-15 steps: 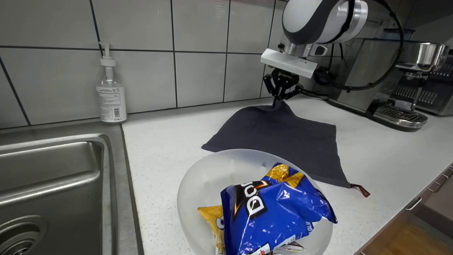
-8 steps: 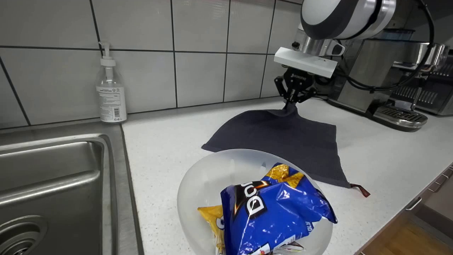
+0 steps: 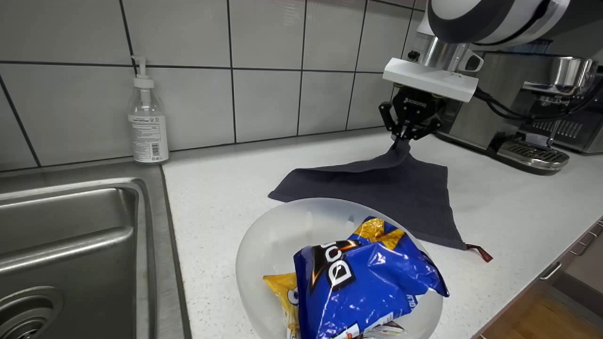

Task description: Fold the grey towel twice in a triangular shape

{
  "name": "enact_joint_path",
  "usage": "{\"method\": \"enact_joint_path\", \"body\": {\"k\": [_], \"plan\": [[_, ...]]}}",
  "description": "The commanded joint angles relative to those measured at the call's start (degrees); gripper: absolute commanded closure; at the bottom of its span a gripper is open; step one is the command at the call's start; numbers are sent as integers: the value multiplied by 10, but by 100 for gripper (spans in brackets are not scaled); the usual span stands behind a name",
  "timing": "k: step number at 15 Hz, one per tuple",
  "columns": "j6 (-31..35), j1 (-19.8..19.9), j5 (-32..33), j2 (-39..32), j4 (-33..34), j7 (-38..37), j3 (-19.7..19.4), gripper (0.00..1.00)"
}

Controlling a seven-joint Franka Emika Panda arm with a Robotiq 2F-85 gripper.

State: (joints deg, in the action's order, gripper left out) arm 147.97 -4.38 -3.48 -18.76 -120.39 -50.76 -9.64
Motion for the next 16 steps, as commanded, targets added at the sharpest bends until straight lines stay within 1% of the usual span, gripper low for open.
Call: {"method": "enact_joint_path", "body": {"k": [1, 7, 16], "plan": [[15, 8, -2, 56, -65, 14, 12, 99], [23, 12, 0, 100, -126, 12, 16, 99], [32, 17, 2, 148, -191, 14, 25, 99]]}}
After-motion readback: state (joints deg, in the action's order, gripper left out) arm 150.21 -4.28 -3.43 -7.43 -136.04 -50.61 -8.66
